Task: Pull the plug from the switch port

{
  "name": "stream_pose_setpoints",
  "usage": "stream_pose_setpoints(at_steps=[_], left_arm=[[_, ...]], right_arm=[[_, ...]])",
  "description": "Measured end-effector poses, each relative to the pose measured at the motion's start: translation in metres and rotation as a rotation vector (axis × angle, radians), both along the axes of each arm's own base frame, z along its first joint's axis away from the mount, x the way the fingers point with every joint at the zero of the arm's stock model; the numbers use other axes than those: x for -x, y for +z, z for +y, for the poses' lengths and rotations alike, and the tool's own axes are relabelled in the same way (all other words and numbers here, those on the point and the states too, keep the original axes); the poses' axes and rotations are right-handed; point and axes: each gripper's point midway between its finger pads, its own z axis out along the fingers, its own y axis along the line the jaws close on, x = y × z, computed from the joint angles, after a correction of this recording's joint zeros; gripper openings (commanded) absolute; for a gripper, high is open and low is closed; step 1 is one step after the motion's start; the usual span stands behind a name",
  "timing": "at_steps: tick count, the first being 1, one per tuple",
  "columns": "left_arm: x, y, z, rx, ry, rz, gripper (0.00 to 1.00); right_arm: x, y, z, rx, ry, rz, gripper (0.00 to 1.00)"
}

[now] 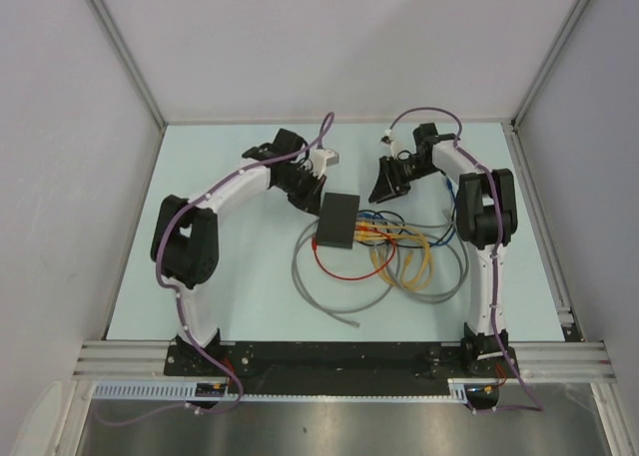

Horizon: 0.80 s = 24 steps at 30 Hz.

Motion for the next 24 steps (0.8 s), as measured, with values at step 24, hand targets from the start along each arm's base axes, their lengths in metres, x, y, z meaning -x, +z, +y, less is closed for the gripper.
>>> stream_pose_setpoints(at_steps=[24], left_arm=[[-0.007,-0.045,-0.037,0.012,0.0,0.13,0.0]], right_arm=[[0.031,-0.032,0.023,-0.076,0.058,0.184,0.47]])
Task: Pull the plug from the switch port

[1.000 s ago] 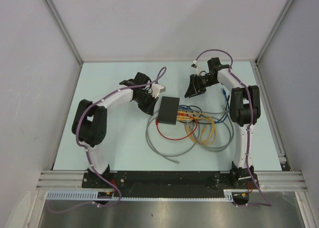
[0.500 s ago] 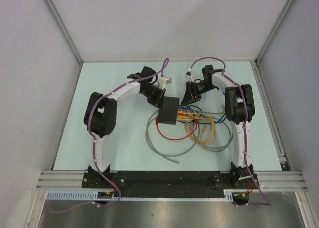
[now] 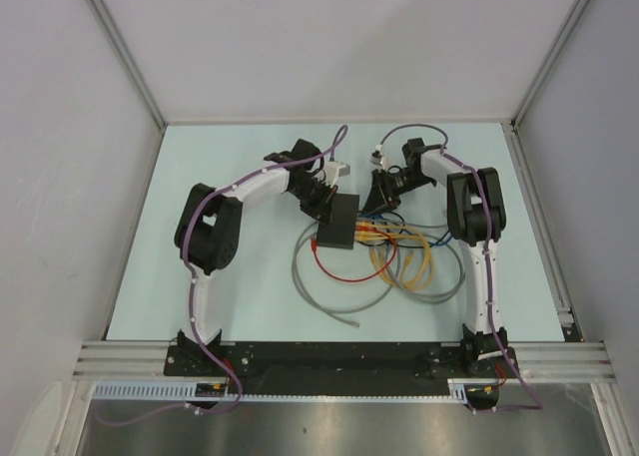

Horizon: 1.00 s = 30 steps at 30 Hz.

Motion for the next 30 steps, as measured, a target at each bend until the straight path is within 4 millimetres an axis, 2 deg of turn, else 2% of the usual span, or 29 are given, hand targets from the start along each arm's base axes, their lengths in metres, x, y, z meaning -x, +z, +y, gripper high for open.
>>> stream_pose_setpoints(at_steps=[19,30], left_arm=[[0.0,0.0,0.0,-0.005,0.006,0.001,0.0],[-0.001,0.0,0.0,-0.006,0.007,-0.003,0.0]], right_arm=[[-0.001,-0.008,0.009,0.0,-0.013,0.037,0.43],[-0.003,-0.015,0.008,0.044,-0.045,0.079,0.32]])
